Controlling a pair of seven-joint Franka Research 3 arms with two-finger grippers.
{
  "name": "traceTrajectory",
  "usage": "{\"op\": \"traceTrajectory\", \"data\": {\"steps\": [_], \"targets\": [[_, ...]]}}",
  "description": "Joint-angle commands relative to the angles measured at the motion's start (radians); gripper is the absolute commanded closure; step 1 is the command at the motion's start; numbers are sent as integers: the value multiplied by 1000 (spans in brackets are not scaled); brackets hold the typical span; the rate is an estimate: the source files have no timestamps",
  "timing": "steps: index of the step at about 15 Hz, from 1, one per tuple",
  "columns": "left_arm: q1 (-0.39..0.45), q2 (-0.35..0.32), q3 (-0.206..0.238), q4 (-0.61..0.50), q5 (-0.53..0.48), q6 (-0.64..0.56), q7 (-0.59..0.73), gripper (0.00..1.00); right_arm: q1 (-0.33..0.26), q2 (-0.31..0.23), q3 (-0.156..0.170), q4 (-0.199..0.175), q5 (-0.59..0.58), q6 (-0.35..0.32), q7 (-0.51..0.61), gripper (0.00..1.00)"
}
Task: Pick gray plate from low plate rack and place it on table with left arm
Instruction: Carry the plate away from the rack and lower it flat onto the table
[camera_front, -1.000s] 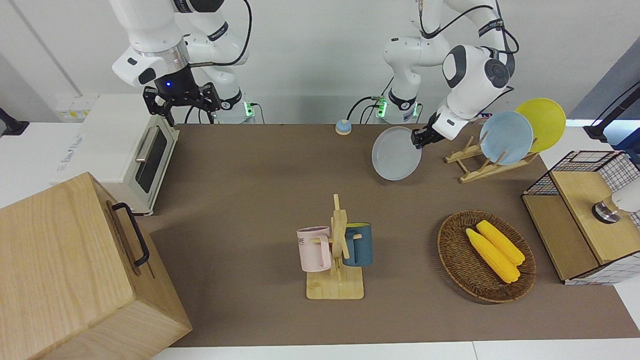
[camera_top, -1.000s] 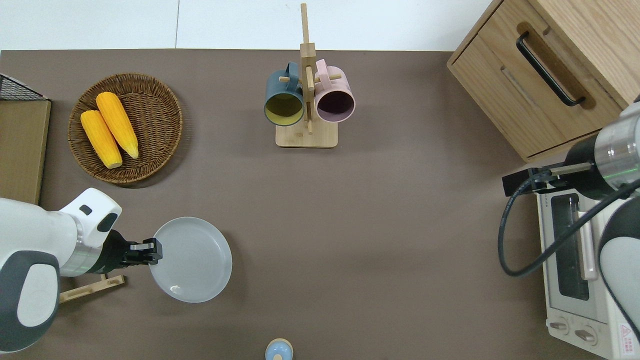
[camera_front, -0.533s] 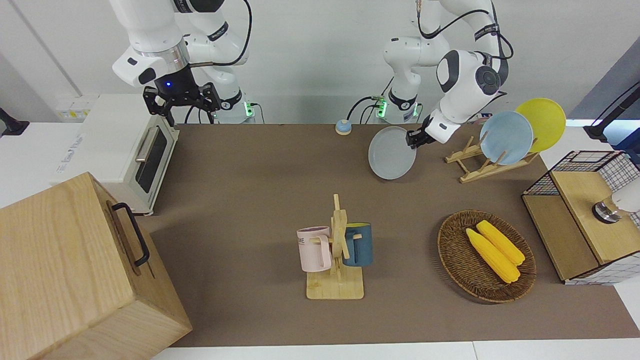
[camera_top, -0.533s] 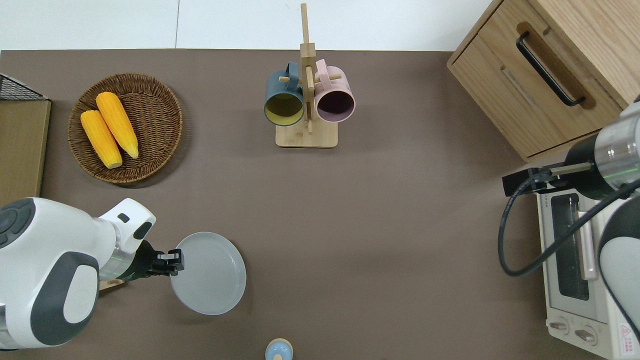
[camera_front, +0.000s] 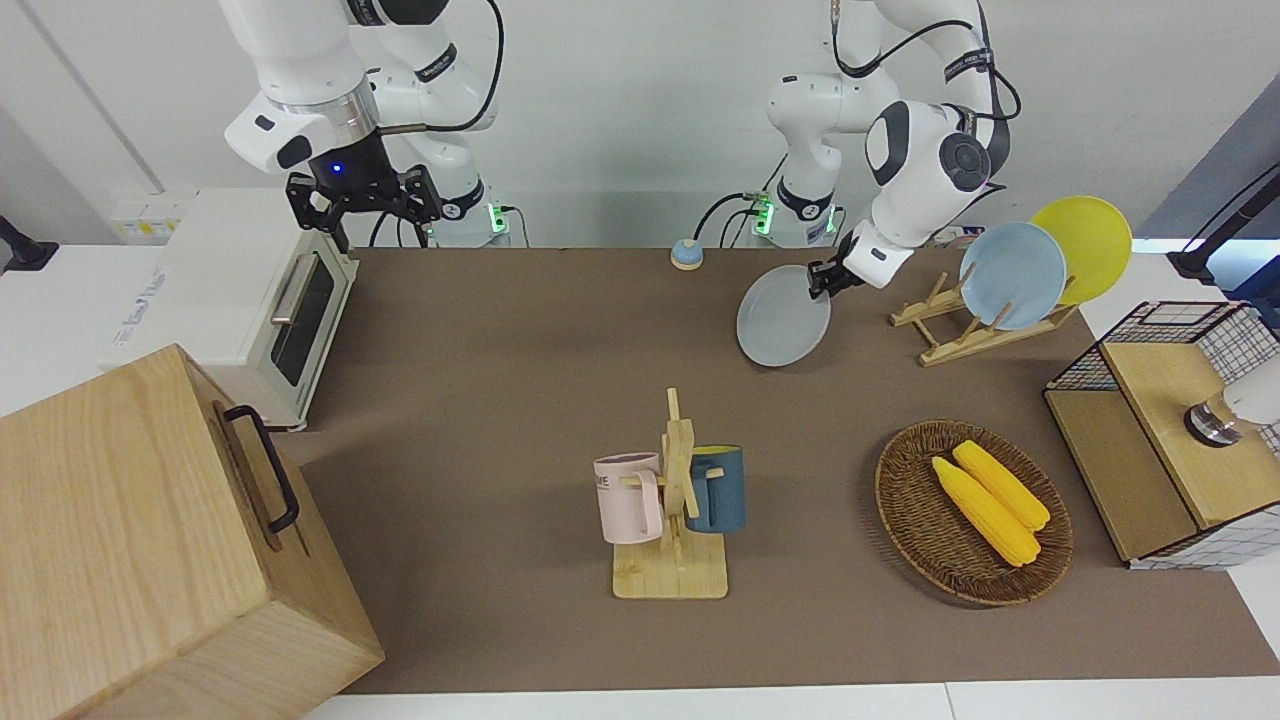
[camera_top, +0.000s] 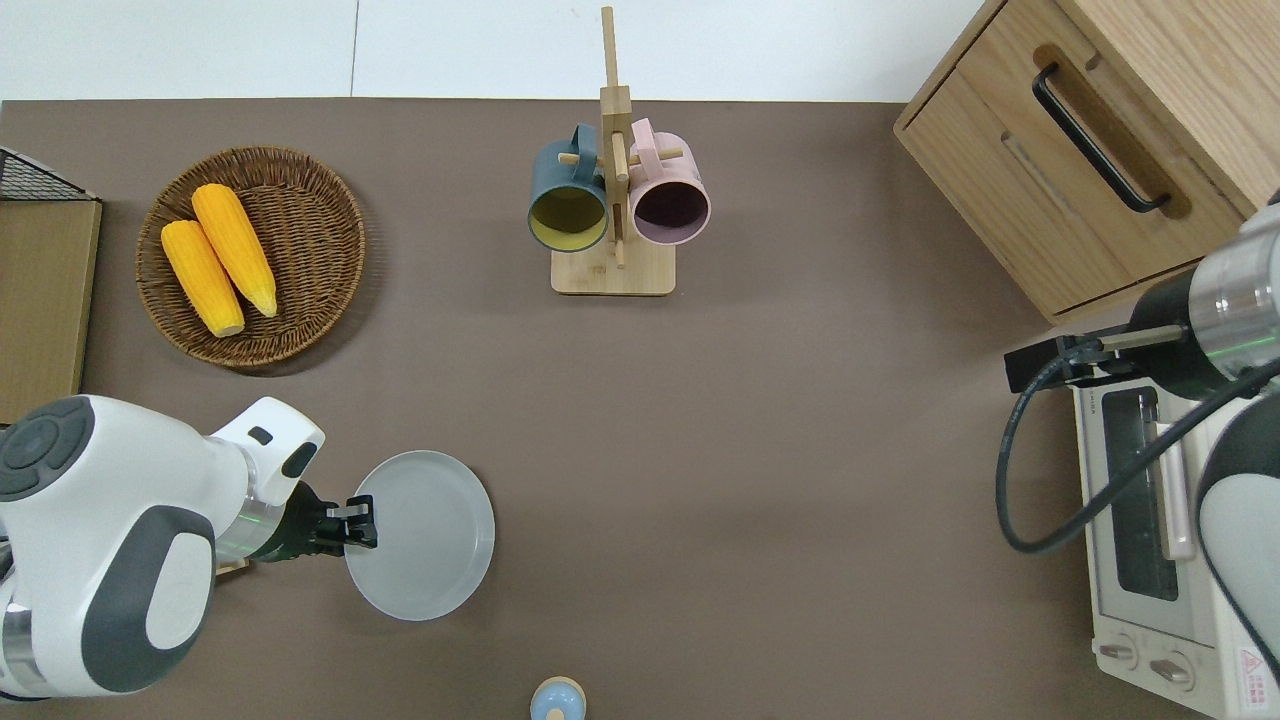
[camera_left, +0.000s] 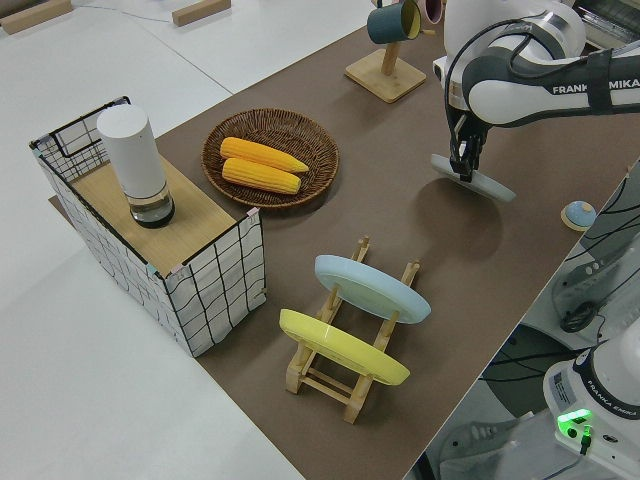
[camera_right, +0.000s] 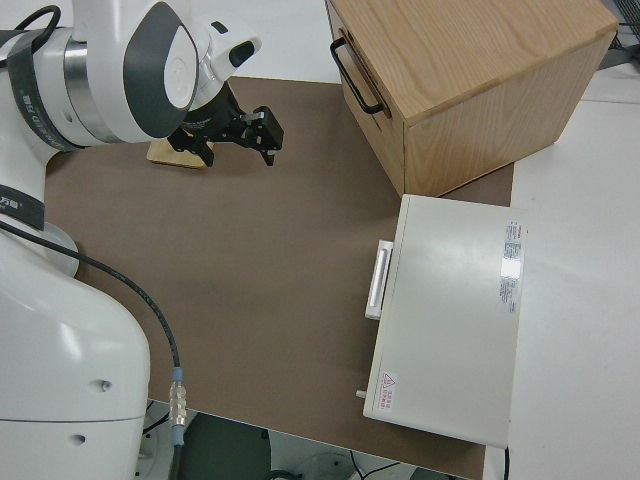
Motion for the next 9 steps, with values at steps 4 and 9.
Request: {"op": "traceTrajectory", "data": {"steps": [4,9], "targets": [[-12,7,-2,6,19,18,-33,486,-20,-3,17,9,-2,-14,13,17],[1,9,4,62,85,21,-31,126,-20,-3,17,9,-2,-14,13,17]]}}
